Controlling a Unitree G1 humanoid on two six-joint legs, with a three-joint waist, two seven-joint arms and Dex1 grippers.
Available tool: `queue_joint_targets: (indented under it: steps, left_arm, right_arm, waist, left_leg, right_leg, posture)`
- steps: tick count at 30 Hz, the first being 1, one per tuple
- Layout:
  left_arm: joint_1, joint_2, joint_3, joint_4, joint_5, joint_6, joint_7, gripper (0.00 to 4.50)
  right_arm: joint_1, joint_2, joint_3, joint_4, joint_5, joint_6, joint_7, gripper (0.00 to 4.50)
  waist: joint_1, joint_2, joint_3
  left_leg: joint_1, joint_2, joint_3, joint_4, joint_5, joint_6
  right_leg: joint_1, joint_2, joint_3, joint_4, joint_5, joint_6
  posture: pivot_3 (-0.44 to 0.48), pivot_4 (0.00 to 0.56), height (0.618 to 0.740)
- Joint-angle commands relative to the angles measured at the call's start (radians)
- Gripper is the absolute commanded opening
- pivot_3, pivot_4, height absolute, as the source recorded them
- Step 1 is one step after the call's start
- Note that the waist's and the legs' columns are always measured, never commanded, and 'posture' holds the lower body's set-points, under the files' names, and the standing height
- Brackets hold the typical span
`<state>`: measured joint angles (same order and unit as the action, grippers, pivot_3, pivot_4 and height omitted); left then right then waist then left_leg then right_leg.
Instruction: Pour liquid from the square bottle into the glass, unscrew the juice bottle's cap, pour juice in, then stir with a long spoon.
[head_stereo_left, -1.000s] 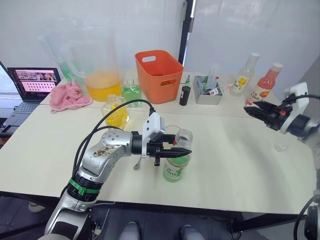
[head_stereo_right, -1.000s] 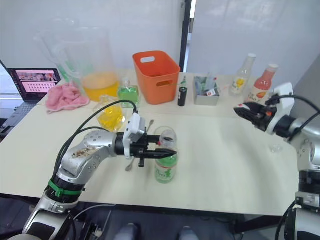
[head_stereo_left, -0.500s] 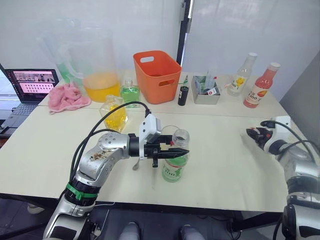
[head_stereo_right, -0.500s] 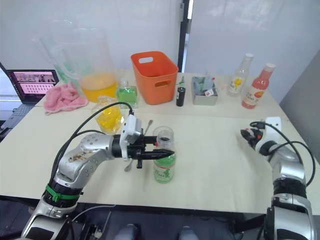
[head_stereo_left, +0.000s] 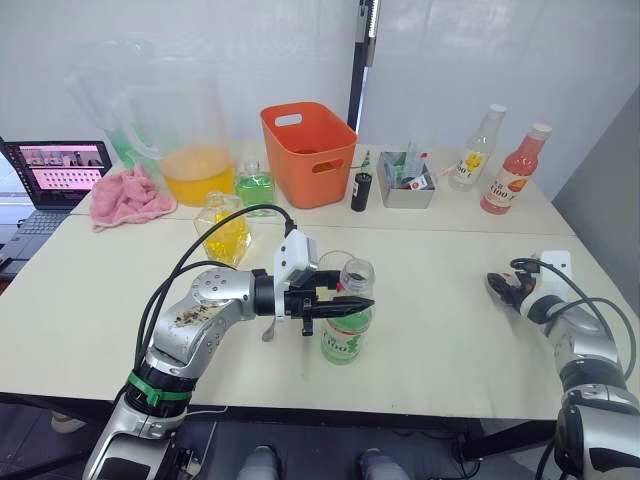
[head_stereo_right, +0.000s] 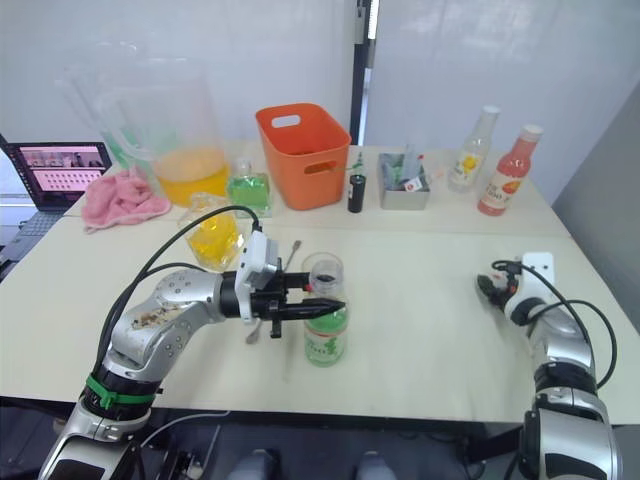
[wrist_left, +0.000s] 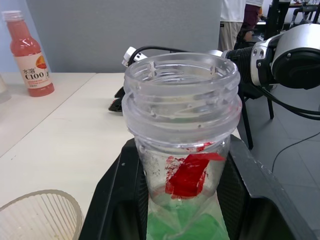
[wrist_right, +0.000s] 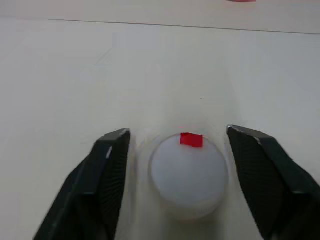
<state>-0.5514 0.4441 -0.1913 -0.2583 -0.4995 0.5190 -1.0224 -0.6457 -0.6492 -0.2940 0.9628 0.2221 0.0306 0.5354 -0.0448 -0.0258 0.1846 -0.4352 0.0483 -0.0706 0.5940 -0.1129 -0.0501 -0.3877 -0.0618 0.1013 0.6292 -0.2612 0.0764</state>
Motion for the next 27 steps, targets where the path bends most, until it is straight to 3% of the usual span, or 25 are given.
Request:
queue_joint_targets:
  steps: [1, 7, 15, 21, 27]
  left_arm:
    - [0.012, 0.009, -0.039, 0.035, 0.038, 0.005, 0.003, 1.36]
    - [0.020, 0.008, -0.027, 0.027, 0.025, 0.007, 0.012, 1.36]
    - [-0.023, 0.067, 0.063, -0.083, -0.052, 0.090, 0.040, 1.36]
    - [-0.061, 0.147, 0.159, -0.197, -0.141, 0.190, 0.084, 1.36]
    - [0.009, 0.300, 0.321, -0.210, -0.233, 0.253, 0.046, 1.36]
  right_arm:
    - [-0.017, -0.020, -0.031, -0.095, 0.037, 0.005, 0.025, 4.48]
    - [-0.009, -0.012, -0.032, -0.468, 0.146, 0.201, 0.072, 4.48]
    - [0.032, -0.104, 0.048, -0.905, 0.385, 0.567, 0.346, 4.48]
    - [0.008, -0.201, 0.095, -1.065, 0.498, 0.697, 0.517, 4.48]
    - [-0.012, -0.283, 0.161, -1.139, 0.511, 0.745, 0.639, 4.48]
  waist:
    - [0.000, 0.000, 0.000]
    - [0.000, 0.003, 0.000]
    - [0.002, 0.003, 0.000]
    - [-0.011, 0.003, 0.004]
    - [-0.010, 0.003, 0.004]
  left_leg:
    - [0.000, 0.000, 0.000, 0.000, 0.000, 0.000]
    - [0.001, 0.000, 0.000, 0.000, 0.000, 0.000]
    - [-0.001, 0.000, 0.000, 0.000, 0.000, 0.000]
    - [-0.005, 0.001, 0.000, -0.002, 0.000, 0.000]
    - [-0.008, 0.001, 0.000, -0.002, 0.000, 0.000]
  right_leg:
    - [0.000, 0.000, 0.000, 0.000, 0.000, 0.000]
    - [0.000, 0.000, 0.001, 0.001, 0.000, 0.000]
    - [-0.002, 0.000, 0.001, 0.001, -0.001, -0.001]
    - [-0.008, 0.001, 0.001, 0.003, 0.000, 0.000]
    - [-0.012, 0.001, 0.001, 0.003, 0.000, 0.001]
  posture:
    - [0.000, 0.150, 0.740]
    - [0.000, 0.150, 0.740]
    - [0.000, 0.150, 0.740]
    - [0.000, 0.150, 0.740]
    - [0.000, 0.150, 0.740]
